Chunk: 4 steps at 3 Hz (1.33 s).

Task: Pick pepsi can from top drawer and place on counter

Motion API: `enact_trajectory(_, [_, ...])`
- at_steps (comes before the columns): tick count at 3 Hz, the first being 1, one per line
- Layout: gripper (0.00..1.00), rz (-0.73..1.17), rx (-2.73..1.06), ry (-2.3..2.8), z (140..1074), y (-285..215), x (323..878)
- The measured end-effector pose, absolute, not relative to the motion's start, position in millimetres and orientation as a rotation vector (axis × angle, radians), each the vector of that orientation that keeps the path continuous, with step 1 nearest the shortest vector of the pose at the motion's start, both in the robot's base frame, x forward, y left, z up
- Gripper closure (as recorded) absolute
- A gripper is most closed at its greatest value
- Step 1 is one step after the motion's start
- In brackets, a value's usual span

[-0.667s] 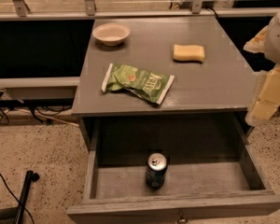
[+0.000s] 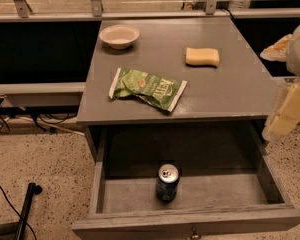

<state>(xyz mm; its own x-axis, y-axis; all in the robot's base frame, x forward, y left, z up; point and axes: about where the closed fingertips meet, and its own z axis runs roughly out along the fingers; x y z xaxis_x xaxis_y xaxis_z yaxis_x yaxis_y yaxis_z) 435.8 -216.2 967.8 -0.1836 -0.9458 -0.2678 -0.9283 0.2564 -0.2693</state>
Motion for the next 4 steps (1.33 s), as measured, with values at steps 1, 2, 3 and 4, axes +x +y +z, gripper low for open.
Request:
enact_trajectory(1, [0.0,0.11,-1.665,2.071,899,-225,423])
enact_trajectory(2, [0.0,0.267,-1.432,1.917,846,-258,412])
enact_trajectory(3, [0.0,0.266,-1.437,1.919,845,-257,413])
enact_trajectory(4, [0.0,0.345,-1.395,1.838,825,-229,403])
